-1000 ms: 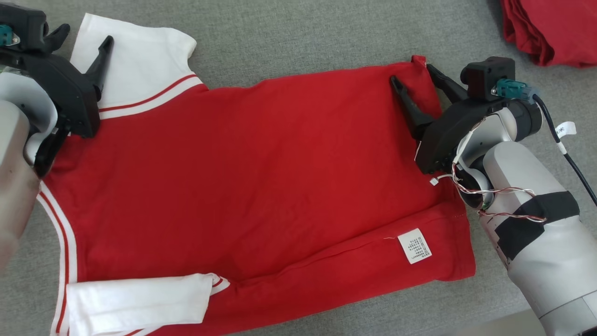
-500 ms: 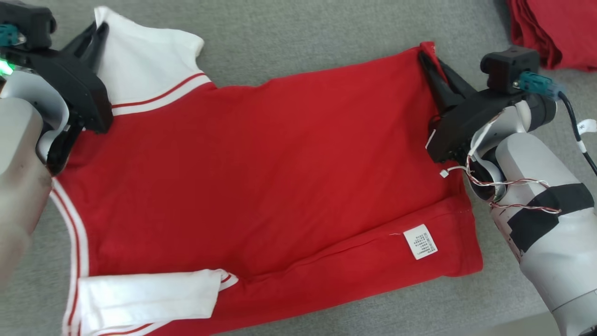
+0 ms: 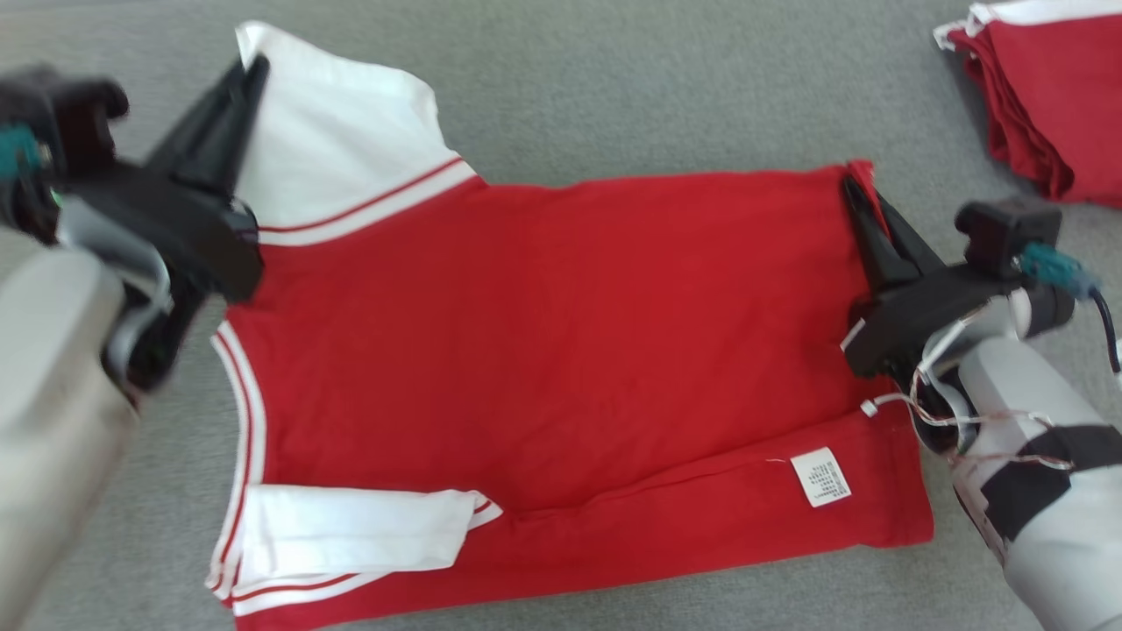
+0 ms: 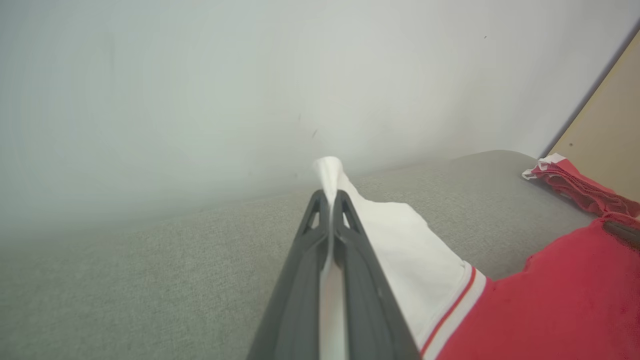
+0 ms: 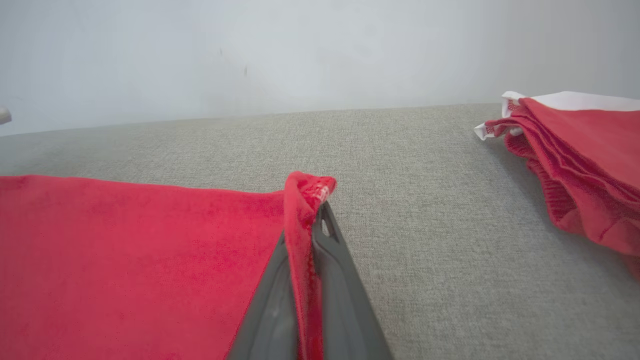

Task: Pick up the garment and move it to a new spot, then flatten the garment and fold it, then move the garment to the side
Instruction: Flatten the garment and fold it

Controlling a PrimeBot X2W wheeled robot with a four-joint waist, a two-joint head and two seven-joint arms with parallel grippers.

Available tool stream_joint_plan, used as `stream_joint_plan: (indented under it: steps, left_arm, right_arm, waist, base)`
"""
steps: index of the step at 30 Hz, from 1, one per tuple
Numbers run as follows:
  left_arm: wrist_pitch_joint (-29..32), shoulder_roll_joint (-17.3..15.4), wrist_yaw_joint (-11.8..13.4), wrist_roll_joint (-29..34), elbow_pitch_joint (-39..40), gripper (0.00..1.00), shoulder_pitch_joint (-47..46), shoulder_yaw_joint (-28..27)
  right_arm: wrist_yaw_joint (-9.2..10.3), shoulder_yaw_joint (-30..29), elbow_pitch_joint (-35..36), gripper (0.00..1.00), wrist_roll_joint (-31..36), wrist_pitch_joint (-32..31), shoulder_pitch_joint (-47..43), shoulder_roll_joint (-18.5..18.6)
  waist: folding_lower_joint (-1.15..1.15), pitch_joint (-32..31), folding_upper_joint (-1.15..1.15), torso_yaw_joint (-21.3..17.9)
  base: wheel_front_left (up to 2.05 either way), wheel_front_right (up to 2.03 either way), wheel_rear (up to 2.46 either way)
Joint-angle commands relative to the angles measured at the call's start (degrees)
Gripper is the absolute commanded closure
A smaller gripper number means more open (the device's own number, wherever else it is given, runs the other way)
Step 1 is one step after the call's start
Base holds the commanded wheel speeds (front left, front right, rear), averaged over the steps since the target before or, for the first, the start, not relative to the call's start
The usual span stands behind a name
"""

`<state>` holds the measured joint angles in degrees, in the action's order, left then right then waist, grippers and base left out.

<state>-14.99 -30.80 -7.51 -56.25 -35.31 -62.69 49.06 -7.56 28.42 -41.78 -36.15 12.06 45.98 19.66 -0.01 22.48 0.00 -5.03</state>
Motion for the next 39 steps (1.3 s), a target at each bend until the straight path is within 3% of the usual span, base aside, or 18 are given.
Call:
stream_joint_plan:
  steps: [1,8,15,24,25,26,27,28,29,30,39]
  left_arm:
    - [-0.1,-0.2,0.3,1.5,2.9,1.0,4.0,-2.1]
    - [-0.1,1.9,2.6,6.4,15.7,1.0,20.0,-10.6]
    - [-0.1,4.6,5.0,10.5,22.3,1.0,33.8,-16.4]
    - [-0.1,10.3,4.2,15.4,24.3,1.0,47.6,-25.2]
    - [-0.1,11.1,3.9,16.0,24.2,1.0,48.9,-25.8]
    - [-0.1,11.7,3.7,16.7,23.9,1.0,49.9,-26.2]
    - [-0.1,12.2,3.5,17.1,23.5,1.0,50.8,-26.8]
    - [-0.1,12.8,3.4,17.6,23.3,0.73,51.5,-27.5]
    - [-0.1,13.5,3.3,18.2,23.3,0.19,52.4,-28.3]
    - [-0.1,14.3,3.2,18.8,23.2,0.0,53.3,-29.2]
    - [-0.1,19.8,2.6,26.9,25.6,0.0,58.5,-41.1]
  right_arm:
    - [0.18,-0.5,-0.4,1.0,-0.4,1.1,-1.7,0.5]
    - [0.18,-1.9,-0.2,1.0,-0.8,2.8,-7.0,1.0]
    - [0.18,-5.1,3.2,1.0,-0.6,3.2,-12.5,1.2]
    - [0.18,-12.5,10.8,1.0,2.7,3.2,-21.7,-0.9]
    - [0.18,-13.1,11.6,0.9,3.0,3.2,-22.5,-1.2]
    - [0.18,-13.8,12.3,0.35,3.3,3.2,-23.5,-1.4]
    - [0.18,-14.4,13.0,0.0,3.4,3.2,-24.5,-1.7]
    - [0.18,-14.7,13.5,0.0,3.7,3.2,-25.5,-1.9]
    - [0.18,-15.1,14.0,0.0,3.9,3.2,-26.3,-2.0]
    - [0.18,-15.6,14.5,0.0,4.0,3.2,-27.0,-2.0]
    - [0.18,-18.8,18.8,0.0,3.8,3.2,-31.5,-2.4]
  waist:
    - [0.01,-2.1,0.0,2.0]
    - [0.01,-5.0,0.0,3.0]
    - [0.01,-7.0,0.0,3.4]
    - [0.01,-8.9,0.0,3.7]
    - [0.01,-9.1,0.0,3.7]
    - [0.01,-9.4,0.0,3.8]
    - [0.01,-9.7,0.0,3.9]
    - [0.01,-10.0,0.0,3.9]
    - [0.01,-10.4,0.0,4.0]
    - [0.01,-10.7,0.0,4.0]
    - [0.01,-12.3,0.0,4.5]
  base:
    - [0.0,0.0,0.0]
    - [0.0,0.0,0.0]
    - [0.0,0.0,0.0]
    - [0.0,0.0,0.0]
    - [0.0,0.0,0.0]
    - [0.0,0.0,0.0]
    - [0.0,0.0,0.0]
    - [0.0,0.0,0.0]
    - [0.0,0.0,0.0]
    - [0.0,0.0,0.0]
    - [0.0,0.0,0.0]
